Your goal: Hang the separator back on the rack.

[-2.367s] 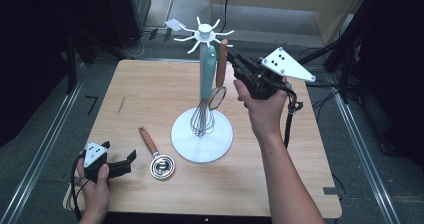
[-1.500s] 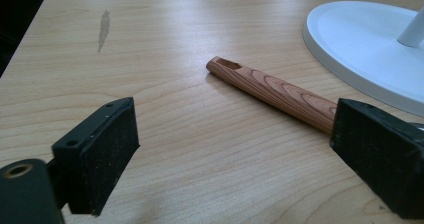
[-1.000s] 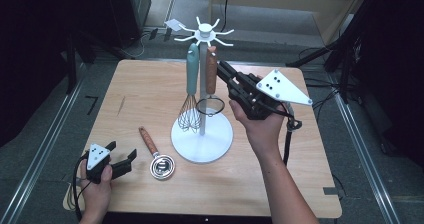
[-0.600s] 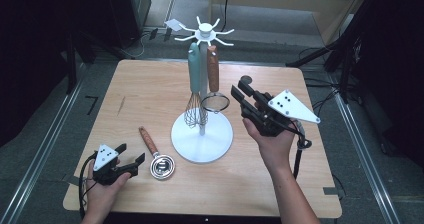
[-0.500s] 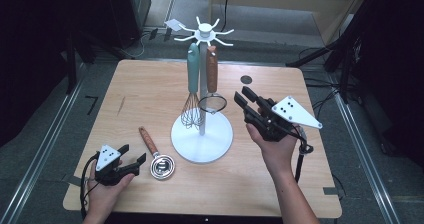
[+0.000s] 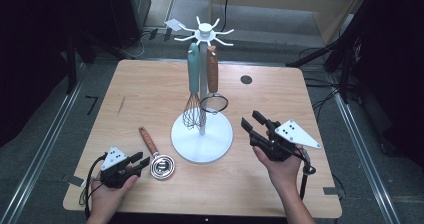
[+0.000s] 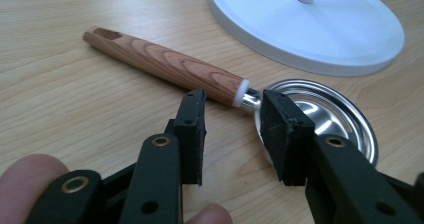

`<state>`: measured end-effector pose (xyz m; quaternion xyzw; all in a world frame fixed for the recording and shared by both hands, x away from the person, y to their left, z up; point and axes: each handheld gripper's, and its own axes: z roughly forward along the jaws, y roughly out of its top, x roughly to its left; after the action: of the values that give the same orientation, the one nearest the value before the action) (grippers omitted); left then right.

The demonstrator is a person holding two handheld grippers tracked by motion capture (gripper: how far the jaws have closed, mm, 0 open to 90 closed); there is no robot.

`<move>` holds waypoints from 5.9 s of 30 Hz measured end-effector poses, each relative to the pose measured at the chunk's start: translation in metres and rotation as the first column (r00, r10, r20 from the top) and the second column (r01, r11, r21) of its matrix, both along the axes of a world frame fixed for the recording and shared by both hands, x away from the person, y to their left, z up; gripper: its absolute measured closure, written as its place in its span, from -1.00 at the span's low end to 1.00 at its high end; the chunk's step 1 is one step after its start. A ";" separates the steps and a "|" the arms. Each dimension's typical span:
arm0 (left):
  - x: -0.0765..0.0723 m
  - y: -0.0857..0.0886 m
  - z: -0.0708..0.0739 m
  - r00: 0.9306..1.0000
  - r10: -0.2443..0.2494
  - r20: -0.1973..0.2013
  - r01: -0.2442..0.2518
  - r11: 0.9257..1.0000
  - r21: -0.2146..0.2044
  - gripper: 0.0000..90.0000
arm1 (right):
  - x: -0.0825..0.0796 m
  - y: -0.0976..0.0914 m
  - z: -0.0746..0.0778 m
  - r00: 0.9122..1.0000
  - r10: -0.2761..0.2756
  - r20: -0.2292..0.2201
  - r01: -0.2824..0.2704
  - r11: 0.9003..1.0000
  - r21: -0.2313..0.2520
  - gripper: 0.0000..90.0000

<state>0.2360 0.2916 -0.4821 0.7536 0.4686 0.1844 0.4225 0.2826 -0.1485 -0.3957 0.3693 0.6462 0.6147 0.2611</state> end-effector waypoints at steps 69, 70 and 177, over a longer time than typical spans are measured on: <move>-0.015 -0.095 -0.008 0.953 -0.251 -0.170 0.250 0.968 -0.026 0.61 | -0.059 0.081 -0.104 0.910 0.172 -0.376 -0.235 0.964 -0.128 0.49; -0.016 -0.097 -0.008 0.951 -0.259 -0.171 0.258 0.966 -0.029 0.60 | -0.059 0.081 -0.104 0.910 0.172 -0.378 -0.235 0.964 -0.127 0.49; 0.017 -0.072 -0.008 0.990 -0.048 -0.131 0.055 0.997 0.051 1.00 | -0.053 0.034 -0.104 0.839 -0.044 -0.543 -0.088 0.973 -0.215 0.74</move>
<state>0.2529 0.2201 -0.4901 0.7871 0.4703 0.1367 0.3750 0.2298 -0.1145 -0.5000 0.4881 0.7648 0.4081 0.1012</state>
